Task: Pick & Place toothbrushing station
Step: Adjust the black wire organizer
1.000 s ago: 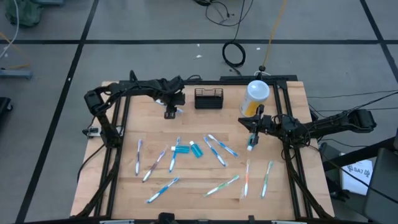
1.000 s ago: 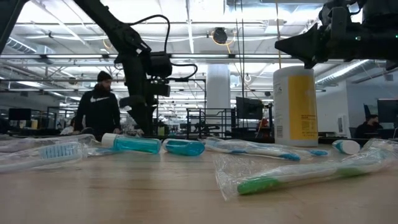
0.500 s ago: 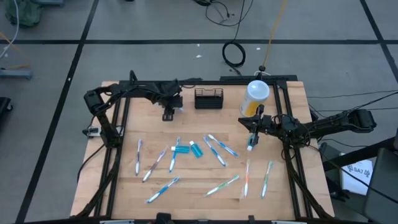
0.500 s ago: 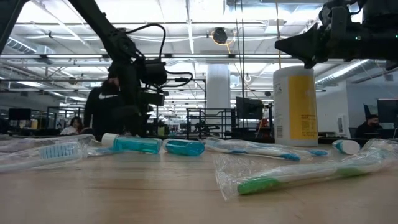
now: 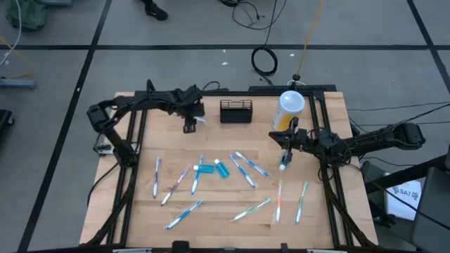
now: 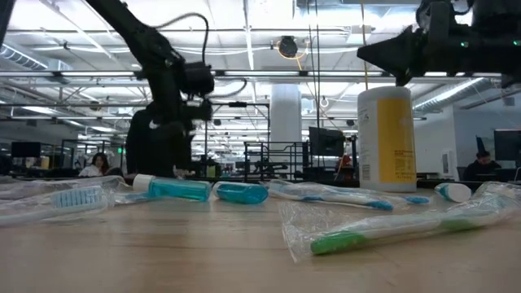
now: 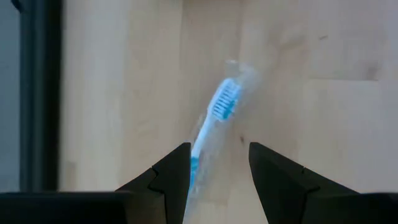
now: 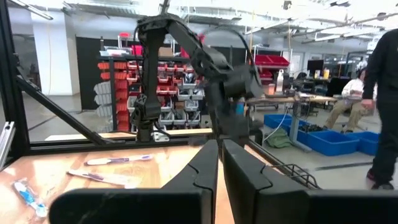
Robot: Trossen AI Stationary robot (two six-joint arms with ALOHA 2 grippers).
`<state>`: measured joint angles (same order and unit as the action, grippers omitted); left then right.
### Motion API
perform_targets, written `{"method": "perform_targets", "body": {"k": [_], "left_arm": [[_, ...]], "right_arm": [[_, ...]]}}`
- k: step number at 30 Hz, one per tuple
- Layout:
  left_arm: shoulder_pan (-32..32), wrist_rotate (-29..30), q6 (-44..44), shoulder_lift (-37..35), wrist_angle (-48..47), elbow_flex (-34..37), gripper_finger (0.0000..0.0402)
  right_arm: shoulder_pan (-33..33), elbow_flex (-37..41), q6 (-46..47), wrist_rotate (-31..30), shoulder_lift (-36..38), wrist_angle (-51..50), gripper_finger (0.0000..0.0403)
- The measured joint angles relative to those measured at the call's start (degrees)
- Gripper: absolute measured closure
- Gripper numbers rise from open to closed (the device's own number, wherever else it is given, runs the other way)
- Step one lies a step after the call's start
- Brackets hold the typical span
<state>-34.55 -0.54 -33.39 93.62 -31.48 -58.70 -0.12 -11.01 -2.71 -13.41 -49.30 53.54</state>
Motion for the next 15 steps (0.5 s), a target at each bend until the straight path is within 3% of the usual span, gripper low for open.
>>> {"method": "perform_targets", "body": {"k": [5,8,12,15], "left_arm": [[3.0,-0.9,0.6,-9.0,6.4,0.0,0.0231],[5.5,-1.0,0.6,-11.6,15.1,0.0,0.0231],[8.4,-1.4,2.2,-9.9,25.1,-0.1,0.0231],[9.6,-6.8,1.7,-6.1,30.0,-0.1,0.0231]], "right_arm": [[0.0,-4.1,-0.1,0.0,-5.3,-0.6,0.0383],[0.0,-5.5,-2.2,0.0,-7.5,-0.6,0.0383],[0.0,-5.7,-6.1,0.0,-7.8,-0.2,0.0383],[0.0,-5.8,-7.1,0.0,-6.6,0.0,0.0383]]}}
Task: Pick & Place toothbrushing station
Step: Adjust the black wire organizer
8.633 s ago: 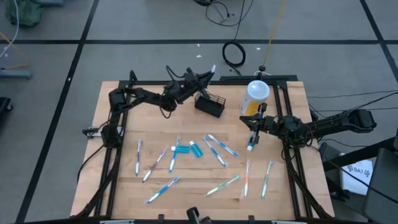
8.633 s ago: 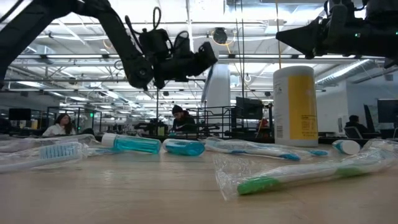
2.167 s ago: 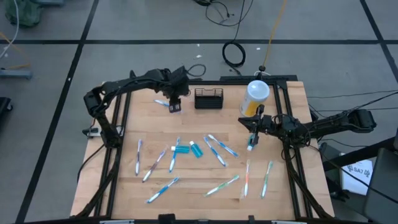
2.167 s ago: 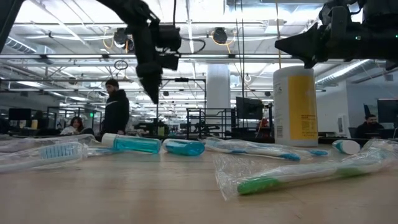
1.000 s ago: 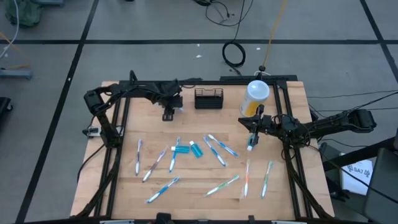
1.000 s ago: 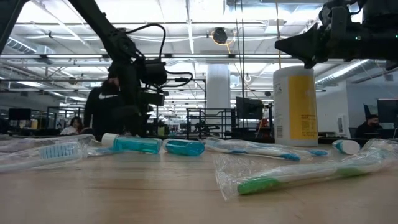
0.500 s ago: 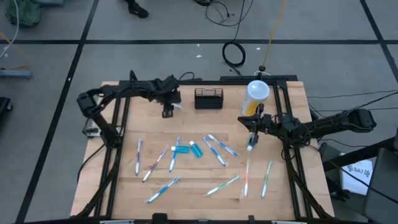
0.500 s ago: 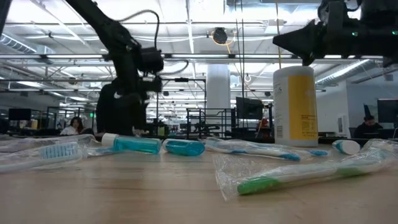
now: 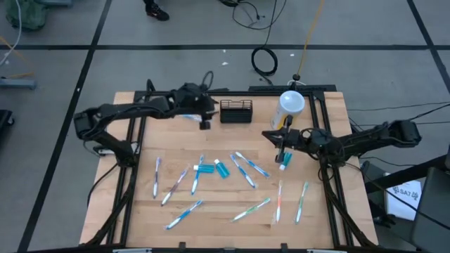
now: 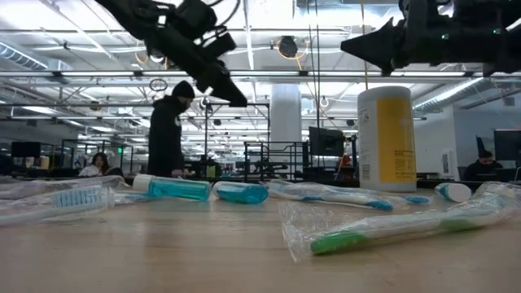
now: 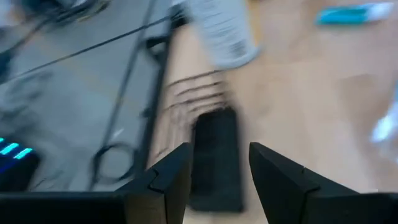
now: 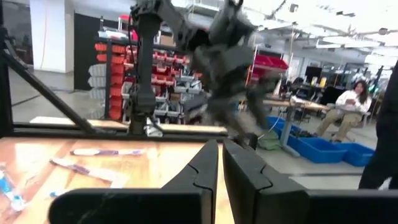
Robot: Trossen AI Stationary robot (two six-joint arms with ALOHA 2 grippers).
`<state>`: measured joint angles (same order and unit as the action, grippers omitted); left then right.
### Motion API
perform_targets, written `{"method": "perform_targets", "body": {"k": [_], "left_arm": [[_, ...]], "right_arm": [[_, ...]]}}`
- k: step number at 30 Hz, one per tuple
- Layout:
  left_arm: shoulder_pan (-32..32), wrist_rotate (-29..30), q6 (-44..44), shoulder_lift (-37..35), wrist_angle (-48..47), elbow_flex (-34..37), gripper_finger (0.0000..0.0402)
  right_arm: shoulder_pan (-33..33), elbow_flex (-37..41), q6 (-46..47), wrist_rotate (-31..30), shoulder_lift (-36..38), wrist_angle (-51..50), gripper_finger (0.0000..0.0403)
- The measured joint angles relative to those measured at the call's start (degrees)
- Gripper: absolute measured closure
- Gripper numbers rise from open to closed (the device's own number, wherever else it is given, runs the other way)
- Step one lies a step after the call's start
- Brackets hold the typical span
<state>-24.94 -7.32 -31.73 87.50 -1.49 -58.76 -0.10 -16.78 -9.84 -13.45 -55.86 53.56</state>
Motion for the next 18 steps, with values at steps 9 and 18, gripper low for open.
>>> {"method": "perform_targets", "body": {"k": [9,18], "left_arm": [[-0.1,-3.7,6.4,17.2,-1.4,-13.6,0.0231],[-1.4,-4.3,9.3,25.4,-11.3,-21.2,0.0231]], "right_arm": [[0.1,0.0,-5.5,0.0,1.9,0.1,0.0383],[0.1,0.1,-5.7,0.0,2.0,-0.4,0.0383]]}}
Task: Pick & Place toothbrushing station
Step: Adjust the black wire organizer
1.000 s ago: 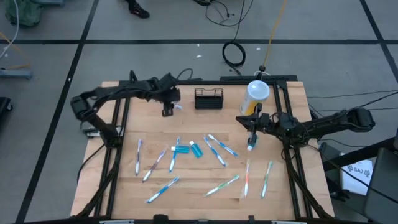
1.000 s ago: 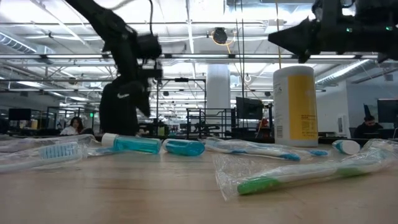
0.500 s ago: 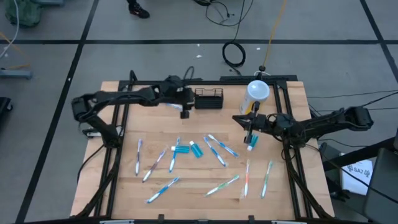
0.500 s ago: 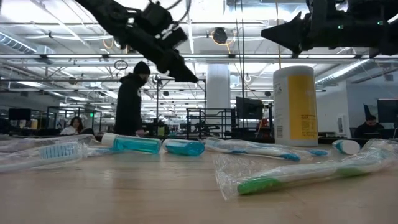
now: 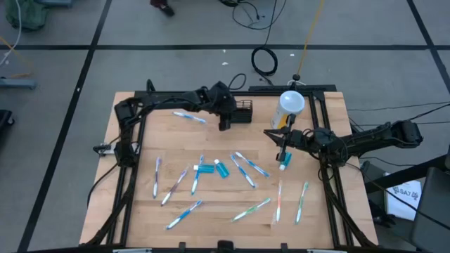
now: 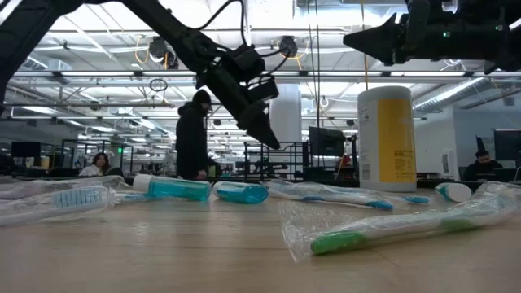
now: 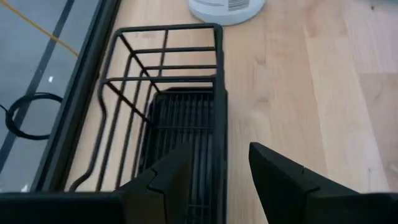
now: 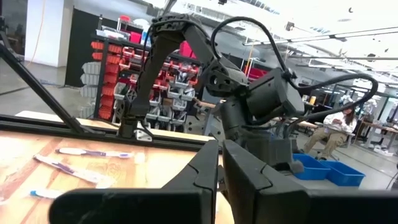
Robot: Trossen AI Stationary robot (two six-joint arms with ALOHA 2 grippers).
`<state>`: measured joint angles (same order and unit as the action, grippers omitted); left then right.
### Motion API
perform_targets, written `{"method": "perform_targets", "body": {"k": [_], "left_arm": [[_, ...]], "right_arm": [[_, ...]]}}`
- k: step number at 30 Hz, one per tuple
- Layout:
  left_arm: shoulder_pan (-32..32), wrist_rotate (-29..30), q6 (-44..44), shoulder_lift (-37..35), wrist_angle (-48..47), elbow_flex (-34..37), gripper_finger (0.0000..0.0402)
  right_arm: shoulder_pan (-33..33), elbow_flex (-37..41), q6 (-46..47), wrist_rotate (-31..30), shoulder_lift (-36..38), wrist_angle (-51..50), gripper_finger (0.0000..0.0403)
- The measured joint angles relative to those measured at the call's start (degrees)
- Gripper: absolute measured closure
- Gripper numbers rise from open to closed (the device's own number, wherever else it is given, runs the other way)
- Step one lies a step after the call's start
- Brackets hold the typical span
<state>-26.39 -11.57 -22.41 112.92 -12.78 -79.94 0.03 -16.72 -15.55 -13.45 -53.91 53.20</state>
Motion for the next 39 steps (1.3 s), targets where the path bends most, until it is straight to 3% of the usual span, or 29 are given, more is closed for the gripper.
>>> {"method": "perform_targets", "body": {"k": [7,16,25,33,39], "left_arm": [[-0.9,0.8,-2.1,0.1,0.0,0.0,0.0249],[-2.0,-0.7,-3.1,-0.3,-0.2,0.0,0.0389],[-1.4,0.0,-6.0,-1.4,-1.8,0.2,0.0396],[2.1,2.3,-5.7,-7.6,-6.7,0.2,0.0396],[7.8,10.6,-7.0,-7.6,-7.6,0.2,0.0397]], "right_arm": [[-0.2,0.5,1.8,0.0,0.0,0.1,0.0383],[-0.2,0.5,2.0,0.0,0.0,0.1,0.0383],[-0.2,0.6,2.0,0.0,0.0,0.1,0.0383],[-0.2,0.6,1.9,0.1,0.0,0.1,0.0383],[-0.2,0.6,3.0,0.1,0.0,0.5,0.0383]]}}
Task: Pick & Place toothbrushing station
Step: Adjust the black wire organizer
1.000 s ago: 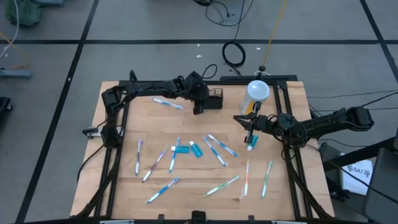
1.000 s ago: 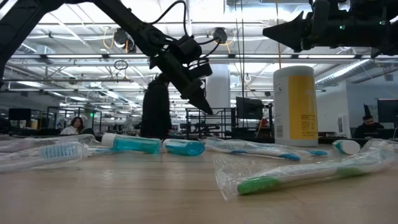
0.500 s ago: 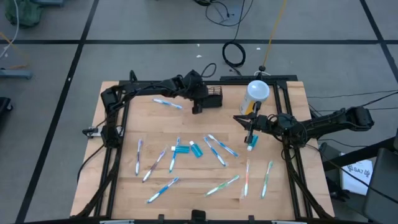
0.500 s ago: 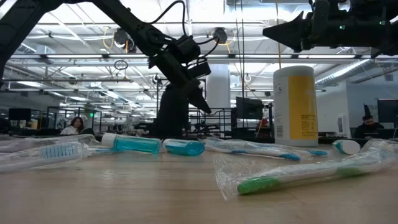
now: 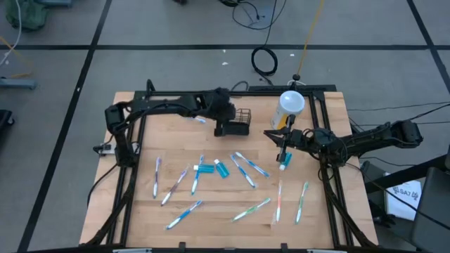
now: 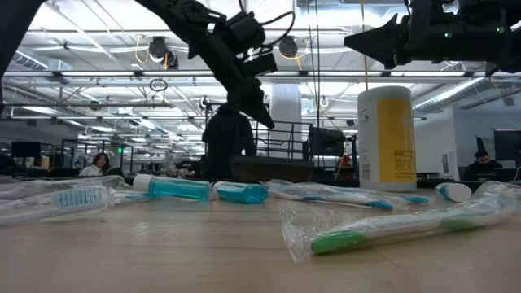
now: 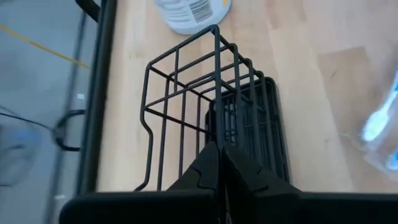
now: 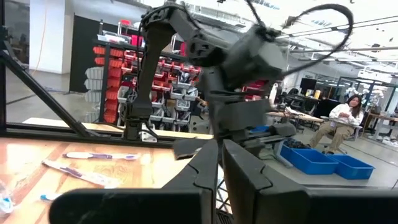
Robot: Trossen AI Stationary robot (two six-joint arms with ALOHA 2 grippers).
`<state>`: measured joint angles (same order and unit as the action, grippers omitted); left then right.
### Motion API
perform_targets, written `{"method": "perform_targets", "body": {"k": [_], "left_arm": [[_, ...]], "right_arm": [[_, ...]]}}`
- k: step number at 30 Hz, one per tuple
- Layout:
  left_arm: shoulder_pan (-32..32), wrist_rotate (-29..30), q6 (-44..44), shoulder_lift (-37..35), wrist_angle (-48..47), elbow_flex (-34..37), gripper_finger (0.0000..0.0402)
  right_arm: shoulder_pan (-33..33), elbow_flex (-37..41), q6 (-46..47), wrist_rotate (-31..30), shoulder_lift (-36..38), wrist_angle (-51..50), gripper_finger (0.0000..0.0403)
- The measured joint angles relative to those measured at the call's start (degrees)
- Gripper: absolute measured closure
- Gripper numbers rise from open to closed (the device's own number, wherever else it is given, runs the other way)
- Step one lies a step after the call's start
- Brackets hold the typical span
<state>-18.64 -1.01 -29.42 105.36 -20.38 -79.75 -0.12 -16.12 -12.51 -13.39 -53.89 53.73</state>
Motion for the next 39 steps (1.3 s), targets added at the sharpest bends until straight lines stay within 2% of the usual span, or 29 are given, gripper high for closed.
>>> {"method": "perform_targets", "body": {"k": [3,5,11,18,23,27,35,39], "left_arm": [[2.5,6.4,-0.6,0.4,0.3,0.0,0.0398],[3.6,8.1,-0.3,0.4,0.4,0.0,0.0398],[5.9,8.8,1.6,0.5,-1.2,0.5,0.0398],[6.3,5.7,3.8,0.5,0.6,5.4,0.0396],[6.5,6.3,3.4,0.7,0.8,6.0,0.0369],[7.3,9.1,1.2,0.8,0.5,6.1,0.0347],[10.2,17.8,4.6,0.5,-2.1,6.1,0.0292],[11.7,18.1,2.9,-1.1,-3.1,6.2,0.0271]], "right_arm": [[0.0,0.0,0.0,0.0,0.0,-0.1,0.0383],[0.0,0.0,0.0,0.0,0.0,0.0,0.0383],[0.0,0.0,0.0,0.0,0.0,-0.1,0.0383],[0.0,0.0,0.8,0.2,0.0,0.0,0.0383],[0.0,0.0,1.3,0.2,0.0,0.0,0.0383],[0.0,0.0,1.3,0.2,0.0,0.0,0.0383],[0.0,0.0,1.3,0.2,0.0,-0.1,0.0383],[0.0,0.0,1.3,0.2,0.0,-0.1,0.0383]]}}
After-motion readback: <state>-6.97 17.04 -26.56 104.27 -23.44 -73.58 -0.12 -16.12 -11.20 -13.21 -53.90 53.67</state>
